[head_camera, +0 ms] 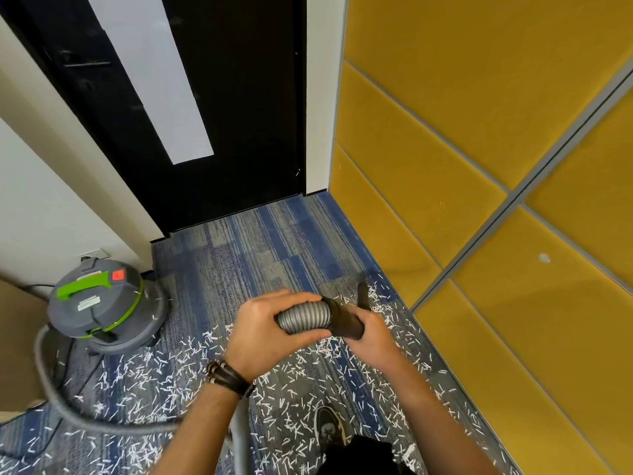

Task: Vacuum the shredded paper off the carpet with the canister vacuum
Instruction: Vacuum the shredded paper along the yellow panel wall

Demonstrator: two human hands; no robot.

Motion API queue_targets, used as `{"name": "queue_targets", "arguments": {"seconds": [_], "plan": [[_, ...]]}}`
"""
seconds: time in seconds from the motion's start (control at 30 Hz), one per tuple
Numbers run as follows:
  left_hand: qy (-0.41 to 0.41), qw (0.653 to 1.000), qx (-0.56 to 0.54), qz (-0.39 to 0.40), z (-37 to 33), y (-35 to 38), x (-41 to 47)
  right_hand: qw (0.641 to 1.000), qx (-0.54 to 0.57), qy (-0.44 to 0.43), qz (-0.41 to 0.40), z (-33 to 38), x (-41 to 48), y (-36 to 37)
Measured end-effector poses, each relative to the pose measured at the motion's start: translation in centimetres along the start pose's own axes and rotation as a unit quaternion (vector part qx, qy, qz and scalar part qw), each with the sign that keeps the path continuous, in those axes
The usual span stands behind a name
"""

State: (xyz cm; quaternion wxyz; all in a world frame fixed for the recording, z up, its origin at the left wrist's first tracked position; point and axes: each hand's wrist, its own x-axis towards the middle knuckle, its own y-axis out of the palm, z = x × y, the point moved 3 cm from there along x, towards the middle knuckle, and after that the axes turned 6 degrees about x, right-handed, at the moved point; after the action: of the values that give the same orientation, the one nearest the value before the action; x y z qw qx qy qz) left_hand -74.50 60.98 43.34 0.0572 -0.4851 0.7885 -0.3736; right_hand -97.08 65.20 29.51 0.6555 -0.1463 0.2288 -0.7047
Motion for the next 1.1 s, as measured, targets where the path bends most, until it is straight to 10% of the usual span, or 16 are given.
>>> {"name": "queue_targets", "arguments": {"seconds": [1.1], "plan": [[0.03, 1.0, -0.003, -0.003, -0.3, -1.5, 1.4, 1.0, 0.005, -0.004, 0.011, 0.5, 0.0, -0.3]]}}
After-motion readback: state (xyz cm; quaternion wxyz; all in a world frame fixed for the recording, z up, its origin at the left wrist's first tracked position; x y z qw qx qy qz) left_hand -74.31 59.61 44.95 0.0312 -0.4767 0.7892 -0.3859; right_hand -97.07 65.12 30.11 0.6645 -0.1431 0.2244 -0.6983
